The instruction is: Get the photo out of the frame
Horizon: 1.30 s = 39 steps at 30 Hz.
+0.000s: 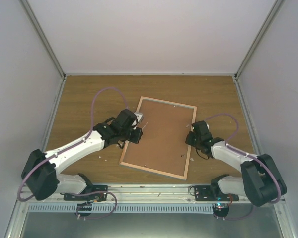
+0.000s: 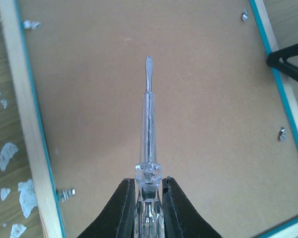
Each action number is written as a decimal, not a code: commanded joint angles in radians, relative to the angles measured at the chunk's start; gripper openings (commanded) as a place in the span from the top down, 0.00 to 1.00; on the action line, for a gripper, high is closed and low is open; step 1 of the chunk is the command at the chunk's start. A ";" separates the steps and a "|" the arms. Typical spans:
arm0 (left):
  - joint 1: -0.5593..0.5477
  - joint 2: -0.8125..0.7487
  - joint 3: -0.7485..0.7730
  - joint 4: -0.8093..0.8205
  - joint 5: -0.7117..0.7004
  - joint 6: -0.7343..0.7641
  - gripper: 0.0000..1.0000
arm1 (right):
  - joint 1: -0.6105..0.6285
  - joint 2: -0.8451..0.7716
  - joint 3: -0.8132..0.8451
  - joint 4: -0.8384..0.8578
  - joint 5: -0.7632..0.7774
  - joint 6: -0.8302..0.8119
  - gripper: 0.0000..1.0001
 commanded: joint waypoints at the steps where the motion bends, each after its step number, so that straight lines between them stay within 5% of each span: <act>1: 0.000 -0.086 -0.061 0.081 0.008 -0.081 1.00 | -0.007 -0.044 -0.044 0.053 0.023 0.173 0.95; 4: -0.002 -0.126 -0.086 0.081 0.010 -0.093 1.00 | -0.006 -0.056 -0.070 0.052 -0.014 0.198 0.87; 7: -0.003 -0.157 -0.110 0.085 0.013 -0.102 1.00 | 0.001 -0.094 -0.075 0.012 -0.034 0.198 0.67; 11: -0.012 -0.183 -0.136 0.087 0.023 -0.113 1.00 | 0.011 -0.168 -0.080 -0.051 -0.072 0.169 0.56; 28: -0.036 -0.198 -0.138 0.088 0.028 -0.121 1.00 | 0.052 -0.266 -0.172 -0.193 -0.288 0.080 0.35; 39: -0.030 -0.189 -0.123 0.069 -0.028 -0.111 1.00 | 0.351 -0.119 -0.054 -0.048 -0.352 0.157 0.29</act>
